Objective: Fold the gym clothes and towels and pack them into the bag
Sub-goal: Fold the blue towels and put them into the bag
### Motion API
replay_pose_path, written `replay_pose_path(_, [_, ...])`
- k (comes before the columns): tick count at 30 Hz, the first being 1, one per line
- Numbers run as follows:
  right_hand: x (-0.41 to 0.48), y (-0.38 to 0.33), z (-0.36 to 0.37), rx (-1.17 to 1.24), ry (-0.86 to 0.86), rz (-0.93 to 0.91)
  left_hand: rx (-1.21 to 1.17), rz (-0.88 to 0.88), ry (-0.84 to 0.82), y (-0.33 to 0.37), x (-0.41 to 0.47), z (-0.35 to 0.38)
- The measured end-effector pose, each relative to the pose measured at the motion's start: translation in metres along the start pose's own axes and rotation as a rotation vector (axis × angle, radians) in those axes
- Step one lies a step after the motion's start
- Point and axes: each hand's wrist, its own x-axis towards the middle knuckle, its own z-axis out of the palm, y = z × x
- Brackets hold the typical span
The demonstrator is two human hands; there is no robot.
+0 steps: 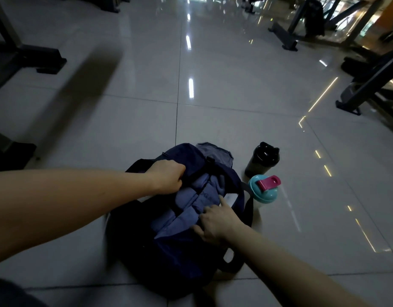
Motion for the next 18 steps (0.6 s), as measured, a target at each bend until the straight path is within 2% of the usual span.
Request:
replay_pose_path(2, [-0.004,0.004,-0.011,-0.020,0.055,-0.045,0.041,0.016,0.050,-0.002,-0.006,0.000])
replay_pose_path(6, [-0.009,0.008,-0.022,-0.136,-0.101,-0.098,-0.103,-0.016,0.134,-0.005,-0.016,-0.009])
replay_pose_path(9, [-0.012,0.005,-0.027,-0.124,-0.126,-0.113,-0.219,-0.103,0.139,-0.005,-0.020,-0.016])
replay_pose_path(11, [-0.016,0.006,-0.031,-0.114,-0.084,-0.129,-0.288,-0.169,0.099,-0.006,-0.022,-0.020])
replay_pose_path(16, [-0.038,0.024,-0.055,-0.199,0.153,-0.230,-0.525,-0.252,-0.064,0.006,-0.030,-0.030])
replay_pose_path(18, [-0.056,0.032,-0.067,-0.227,0.230,-0.255,-0.610,-0.275,-0.067,0.018,-0.035,-0.038])
